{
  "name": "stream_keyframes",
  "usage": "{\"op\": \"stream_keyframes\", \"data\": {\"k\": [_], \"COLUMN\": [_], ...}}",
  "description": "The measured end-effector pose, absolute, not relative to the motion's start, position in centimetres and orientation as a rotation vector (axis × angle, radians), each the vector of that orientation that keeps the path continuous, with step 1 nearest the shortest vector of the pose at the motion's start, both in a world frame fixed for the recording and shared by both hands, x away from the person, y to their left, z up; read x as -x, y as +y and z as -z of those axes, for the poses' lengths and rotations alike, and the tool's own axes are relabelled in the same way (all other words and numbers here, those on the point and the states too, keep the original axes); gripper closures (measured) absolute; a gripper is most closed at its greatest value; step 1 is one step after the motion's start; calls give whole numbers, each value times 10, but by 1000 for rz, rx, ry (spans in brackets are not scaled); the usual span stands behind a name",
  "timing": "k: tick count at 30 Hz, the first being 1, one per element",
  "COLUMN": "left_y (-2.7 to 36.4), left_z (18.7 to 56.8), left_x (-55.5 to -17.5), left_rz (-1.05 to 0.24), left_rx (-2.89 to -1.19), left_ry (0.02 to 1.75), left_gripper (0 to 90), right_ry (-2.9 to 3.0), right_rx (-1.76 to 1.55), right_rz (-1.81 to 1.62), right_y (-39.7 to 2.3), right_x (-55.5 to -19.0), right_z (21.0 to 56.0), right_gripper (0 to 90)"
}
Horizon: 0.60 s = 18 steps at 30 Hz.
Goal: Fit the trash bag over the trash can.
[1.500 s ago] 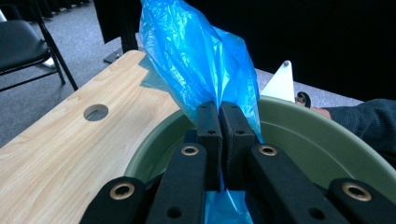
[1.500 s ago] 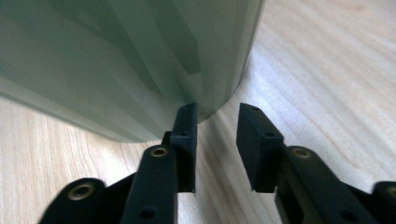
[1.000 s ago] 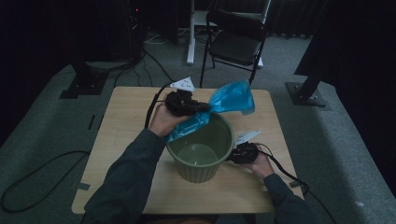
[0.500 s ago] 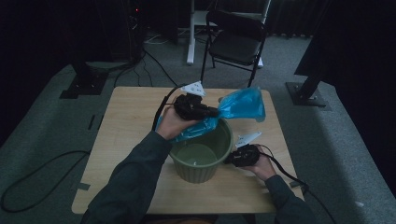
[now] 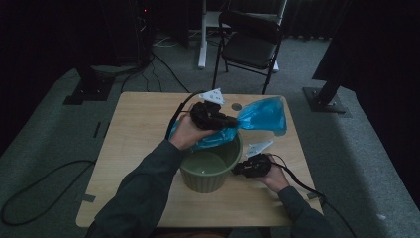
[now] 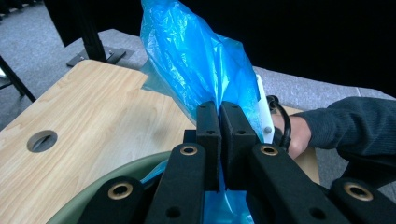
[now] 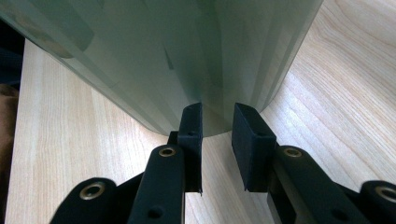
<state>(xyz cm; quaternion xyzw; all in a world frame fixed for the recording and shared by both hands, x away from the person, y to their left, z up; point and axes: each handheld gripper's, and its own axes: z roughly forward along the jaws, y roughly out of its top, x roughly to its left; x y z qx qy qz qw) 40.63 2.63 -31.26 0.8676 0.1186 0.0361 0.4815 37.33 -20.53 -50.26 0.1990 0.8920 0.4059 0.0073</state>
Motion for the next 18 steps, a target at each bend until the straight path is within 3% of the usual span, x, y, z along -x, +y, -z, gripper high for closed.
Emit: {"op": "stream_keyframes", "data": {"k": [18], "left_y": [-5], "left_z": [305], "left_x": [-401], "left_rz": [-24], "left_rx": [-2122], "left_ry": [210], "left_gripper": [867], "right_ry": [2787], "right_rx": [-629], "right_rz": [-1273], "right_y": [-204], "right_x": [-374], "right_z": [503], "right_gripper": [733]}}
